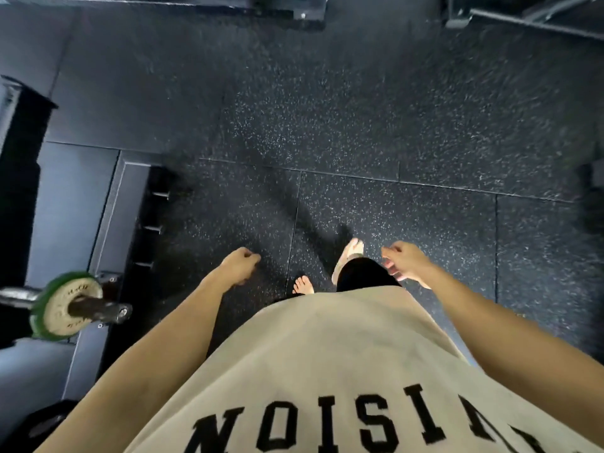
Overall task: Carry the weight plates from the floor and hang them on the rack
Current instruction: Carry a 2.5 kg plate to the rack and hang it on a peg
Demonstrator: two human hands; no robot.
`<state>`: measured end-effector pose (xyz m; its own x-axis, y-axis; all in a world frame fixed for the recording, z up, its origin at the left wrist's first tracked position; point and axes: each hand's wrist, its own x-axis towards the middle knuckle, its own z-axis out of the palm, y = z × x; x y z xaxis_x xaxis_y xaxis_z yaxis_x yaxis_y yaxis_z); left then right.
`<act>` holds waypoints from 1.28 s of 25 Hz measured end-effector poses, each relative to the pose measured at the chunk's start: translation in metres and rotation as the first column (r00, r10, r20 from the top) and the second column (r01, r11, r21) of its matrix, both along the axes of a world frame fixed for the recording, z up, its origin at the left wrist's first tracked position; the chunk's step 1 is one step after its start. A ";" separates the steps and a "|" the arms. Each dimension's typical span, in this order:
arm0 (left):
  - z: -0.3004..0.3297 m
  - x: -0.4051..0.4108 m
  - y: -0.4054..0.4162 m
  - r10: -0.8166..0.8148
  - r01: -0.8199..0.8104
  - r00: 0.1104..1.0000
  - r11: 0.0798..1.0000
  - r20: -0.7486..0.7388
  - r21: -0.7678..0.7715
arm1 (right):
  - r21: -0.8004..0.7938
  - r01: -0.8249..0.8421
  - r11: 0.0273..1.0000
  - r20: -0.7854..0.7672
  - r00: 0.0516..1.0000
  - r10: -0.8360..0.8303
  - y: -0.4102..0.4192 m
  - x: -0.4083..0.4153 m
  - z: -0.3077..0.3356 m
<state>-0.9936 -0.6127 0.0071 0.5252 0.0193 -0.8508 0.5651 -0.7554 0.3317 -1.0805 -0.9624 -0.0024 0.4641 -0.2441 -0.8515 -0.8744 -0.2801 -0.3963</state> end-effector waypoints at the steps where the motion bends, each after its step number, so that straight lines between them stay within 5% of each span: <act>1: 0.002 0.032 -0.012 0.001 -0.001 1.000 1.000 0.009 0.004 | -0.005 0.003 1.000 -0.007 1.000 -0.003 -0.009 0.026 -0.003; 5: -0.003 0.131 -0.052 0.116 -0.115 0.993 0.993 0.025 -0.034 | -0.031 0.024 0.999 -0.011 1.000 -0.024 -0.047 0.140 -0.014; 13: -0.014 0.261 -0.082 0.527 -0.528 0.849 0.850 -0.032 -0.002 | -0.068 -0.367 0.928 -0.042 0.930 0.365 -0.101 0.419 0.011; 20: -0.052 0.407 -0.052 0.298 -0.282 0.941 0.952 -0.159 0.115 | -0.094 -0.628 0.772 -0.157 0.775 0.612 -0.045 0.644 -0.016; 24: -0.029 0.524 0.011 0.562 -0.565 0.819 0.825 -0.116 0.014 | -0.100 -0.671 0.734 -0.109 0.741 0.663 0.032 0.779 0.000; 26: -0.020 0.582 0.062 0.730 -0.731 0.682 0.682 -0.039 -0.027 | -0.125 -0.688 0.715 -0.057 0.724 0.687 0.080 0.850 0.007; 32: -0.009 0.706 0.170 0.885 -0.879 0.461 0.466 0.067 -0.098 | -0.096 -0.836 0.541 -0.011 0.544 0.839 0.241 1.008 -0.001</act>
